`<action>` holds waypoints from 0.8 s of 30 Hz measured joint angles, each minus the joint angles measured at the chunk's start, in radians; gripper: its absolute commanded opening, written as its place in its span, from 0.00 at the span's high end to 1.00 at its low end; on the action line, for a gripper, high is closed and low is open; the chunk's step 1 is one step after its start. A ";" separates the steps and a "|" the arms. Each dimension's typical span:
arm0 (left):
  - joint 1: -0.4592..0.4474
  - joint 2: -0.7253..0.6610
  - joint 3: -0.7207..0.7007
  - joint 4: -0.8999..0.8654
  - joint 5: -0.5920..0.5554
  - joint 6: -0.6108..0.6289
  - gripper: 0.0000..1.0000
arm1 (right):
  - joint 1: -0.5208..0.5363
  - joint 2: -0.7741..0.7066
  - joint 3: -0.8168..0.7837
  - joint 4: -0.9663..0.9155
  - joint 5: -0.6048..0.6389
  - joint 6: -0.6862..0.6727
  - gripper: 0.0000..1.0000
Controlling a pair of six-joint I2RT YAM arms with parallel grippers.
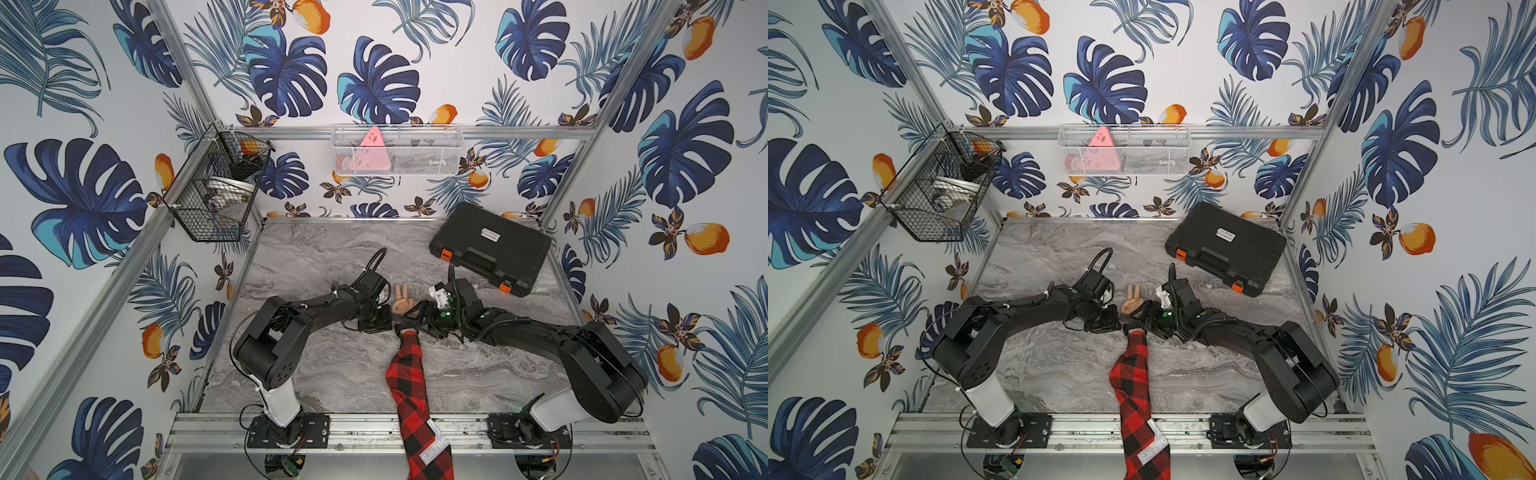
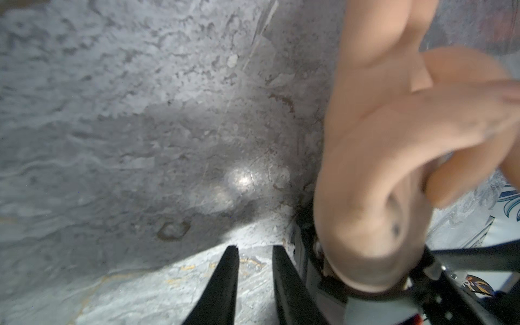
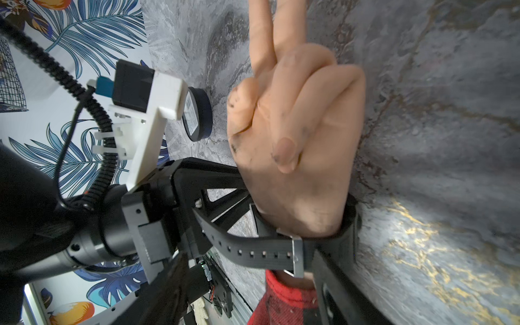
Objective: Take off the watch
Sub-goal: Untie the watch from the hand.
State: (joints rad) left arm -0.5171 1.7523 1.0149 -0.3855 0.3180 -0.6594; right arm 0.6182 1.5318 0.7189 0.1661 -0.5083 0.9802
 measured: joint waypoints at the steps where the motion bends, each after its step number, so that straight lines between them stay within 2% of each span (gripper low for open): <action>1: -0.001 0.000 0.000 0.000 0.000 0.000 0.73 | 0.000 0.002 -0.002 0.012 -0.005 0.006 0.28; 24: -0.013 0.003 0.004 -0.002 -0.006 0.000 0.75 | 0.000 0.055 -0.070 0.352 -0.119 0.206 0.29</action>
State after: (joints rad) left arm -0.5301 1.7550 1.0191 -0.3878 0.3119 -0.6598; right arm 0.6182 1.5864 0.6491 0.5182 -0.6270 1.1858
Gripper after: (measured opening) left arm 0.257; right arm 0.713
